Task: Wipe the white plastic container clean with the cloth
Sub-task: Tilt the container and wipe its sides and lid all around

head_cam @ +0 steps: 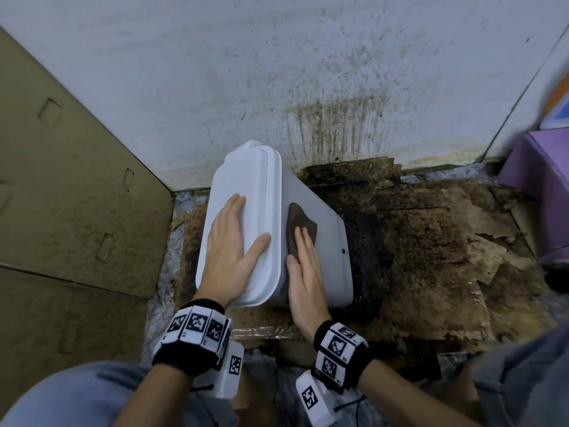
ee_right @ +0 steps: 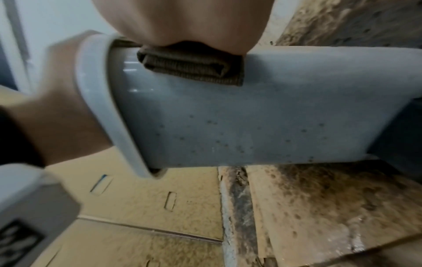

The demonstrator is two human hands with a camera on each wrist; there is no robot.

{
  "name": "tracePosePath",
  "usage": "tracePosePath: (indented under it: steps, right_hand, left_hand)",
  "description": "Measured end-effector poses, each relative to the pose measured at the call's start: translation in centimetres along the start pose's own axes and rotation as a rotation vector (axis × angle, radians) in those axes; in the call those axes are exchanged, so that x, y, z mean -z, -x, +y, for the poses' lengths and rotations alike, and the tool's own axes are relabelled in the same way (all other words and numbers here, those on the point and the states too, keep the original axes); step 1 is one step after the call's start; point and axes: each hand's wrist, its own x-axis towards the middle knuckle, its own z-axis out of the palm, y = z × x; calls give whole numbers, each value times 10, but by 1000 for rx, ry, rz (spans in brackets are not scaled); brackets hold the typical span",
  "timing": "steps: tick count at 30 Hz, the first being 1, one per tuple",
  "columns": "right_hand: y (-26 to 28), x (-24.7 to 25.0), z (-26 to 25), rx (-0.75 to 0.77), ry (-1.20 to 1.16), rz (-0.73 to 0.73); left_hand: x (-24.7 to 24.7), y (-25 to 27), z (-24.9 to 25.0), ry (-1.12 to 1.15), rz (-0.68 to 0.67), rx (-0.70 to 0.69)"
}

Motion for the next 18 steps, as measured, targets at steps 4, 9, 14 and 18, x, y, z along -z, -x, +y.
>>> tracePosePath:
  steps: [4,9,14,18]
  right_hand:
    - [4,-3,-12,82,-12,-26]
    - [1,0,-10,61,0,11]
    - [-2,6,-18,4,-24,62]
    - [-12,17,-30,-39,-155,137]
  left_hand:
    - [1,1,0,15,0,6]
    - [2,1,-1,9,-3,5]
    - [0,0,1,16,-6,9]
    - [-2,0,6,17,-13,6]
